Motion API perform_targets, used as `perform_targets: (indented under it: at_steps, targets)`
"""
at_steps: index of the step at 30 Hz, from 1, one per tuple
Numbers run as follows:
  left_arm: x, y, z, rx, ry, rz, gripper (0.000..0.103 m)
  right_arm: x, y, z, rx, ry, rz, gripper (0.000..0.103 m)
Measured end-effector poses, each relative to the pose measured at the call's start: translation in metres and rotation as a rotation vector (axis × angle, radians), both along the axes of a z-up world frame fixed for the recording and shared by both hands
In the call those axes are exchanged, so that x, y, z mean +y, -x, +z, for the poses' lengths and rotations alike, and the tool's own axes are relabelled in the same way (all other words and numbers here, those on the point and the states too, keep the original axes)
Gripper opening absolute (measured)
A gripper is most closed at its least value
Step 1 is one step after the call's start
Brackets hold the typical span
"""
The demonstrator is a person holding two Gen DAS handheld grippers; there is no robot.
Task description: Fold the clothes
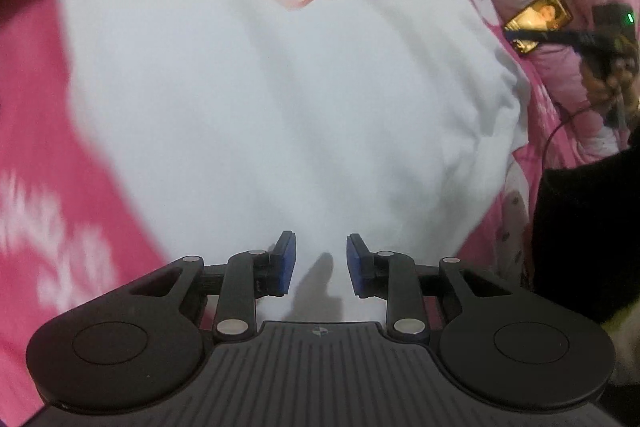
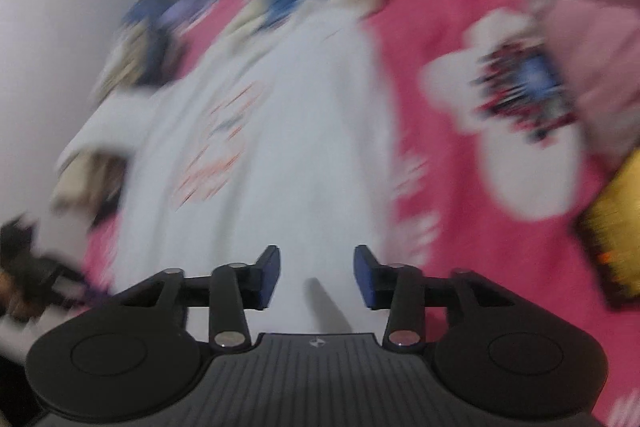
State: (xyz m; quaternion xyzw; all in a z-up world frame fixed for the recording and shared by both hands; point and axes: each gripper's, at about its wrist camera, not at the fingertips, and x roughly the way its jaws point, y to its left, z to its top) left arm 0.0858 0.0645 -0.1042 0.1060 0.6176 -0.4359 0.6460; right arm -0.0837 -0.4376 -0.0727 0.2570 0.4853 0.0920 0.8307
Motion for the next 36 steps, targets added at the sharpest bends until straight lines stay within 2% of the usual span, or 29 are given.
perform_targets:
  at_steps: [3,5,7,11,13,16,17,19,21,25,27,29,33,36]
  targets:
    - [-0.037,-0.005,0.013,-0.057,0.013,-0.079,0.028,-0.009,-0.010,-0.010,0.019,-0.018,-0.112,0.048]
    - [-0.068,-0.004,0.018,-0.076,0.024,-0.128,0.030,-0.017,-0.004,-0.015,0.031,-0.043,-0.129,0.049]
    - [-0.099,-0.004,0.020,-0.077,0.042,-0.177,0.030,-0.019,0.007,-0.022,0.048,-0.059,-0.146,0.054]
    - [-0.158,0.001,0.017,-0.005,0.131,-0.221,0.030,-0.029,0.030,-0.040,0.107,-0.120,-0.203,0.060]
    - [-0.181,0.005,0.011,0.057,0.190,-0.219,0.031,-0.031,0.040,-0.047,0.130,-0.148,-0.209,0.072]
    - [-0.208,0.015,0.000,0.137,0.275,-0.219,0.032,-0.033,0.053,-0.059,0.166,-0.192,-0.206,0.074]
    - [-0.215,0.019,-0.004,0.156,0.294,-0.218,0.032,-0.028,0.055,-0.058,0.163,-0.191,-0.187,0.070]
    - [-0.225,0.024,-0.011,0.187,0.318,-0.213,0.032,-0.018,0.060,-0.054,0.154,-0.186,-0.145,0.030]
    - [-0.231,0.024,-0.016,0.222,0.335,-0.189,0.032,-0.006,0.058,-0.046,0.120,-0.150,-0.079,0.021]
    - [-0.232,0.018,-0.017,0.251,0.360,-0.140,0.034,0.040,0.047,-0.014,-0.006,0.011,0.150,0.021]
    - [-0.233,0.019,-0.015,0.221,0.365,-0.141,0.035,0.066,0.039,-0.008,-0.054,0.089,0.263,0.021]
    - [-0.241,0.024,-0.018,0.177,0.338,-0.154,0.036,0.089,0.032,-0.008,-0.087,0.157,0.360,0.025]
    - [-0.250,0.030,-0.040,0.123,0.241,-0.174,0.036,0.113,0.022,-0.020,-0.070,0.194,0.462,0.047]
    - [-0.245,0.025,-0.046,0.157,0.257,-0.148,0.036,0.102,0.025,-0.009,-0.073,0.176,0.477,0.054]
